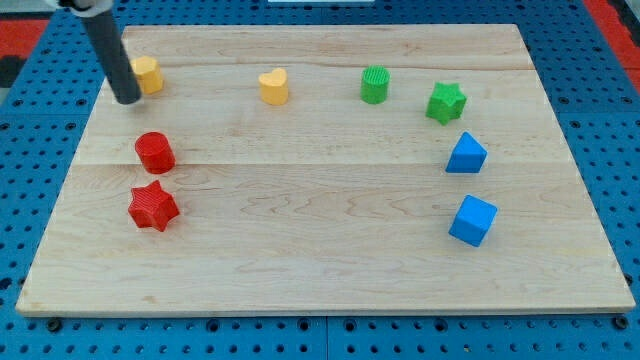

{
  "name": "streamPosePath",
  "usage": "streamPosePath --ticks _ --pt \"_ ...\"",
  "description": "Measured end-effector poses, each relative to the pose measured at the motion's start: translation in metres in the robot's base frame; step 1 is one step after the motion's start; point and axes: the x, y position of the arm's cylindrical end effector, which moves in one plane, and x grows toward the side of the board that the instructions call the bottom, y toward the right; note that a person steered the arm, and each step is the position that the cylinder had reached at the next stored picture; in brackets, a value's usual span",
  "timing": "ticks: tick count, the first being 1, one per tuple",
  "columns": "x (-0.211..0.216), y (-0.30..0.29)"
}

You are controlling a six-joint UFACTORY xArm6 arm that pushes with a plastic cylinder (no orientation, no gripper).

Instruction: Place the yellow heart parallel right to the yellow hexagon

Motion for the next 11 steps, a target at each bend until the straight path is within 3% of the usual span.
streamPosePath --ticks 2,3,5,6,7,8,10,11 --pt "-0.049 0.085" --pt "-0.071 0.09" --pt "0.015 0.109" --pt "0.018 0.193" --pt "0.006 0.219" --pt "-0.025 0.199" --pt "-0.01 0.177" --pt "-0.029 0.177"
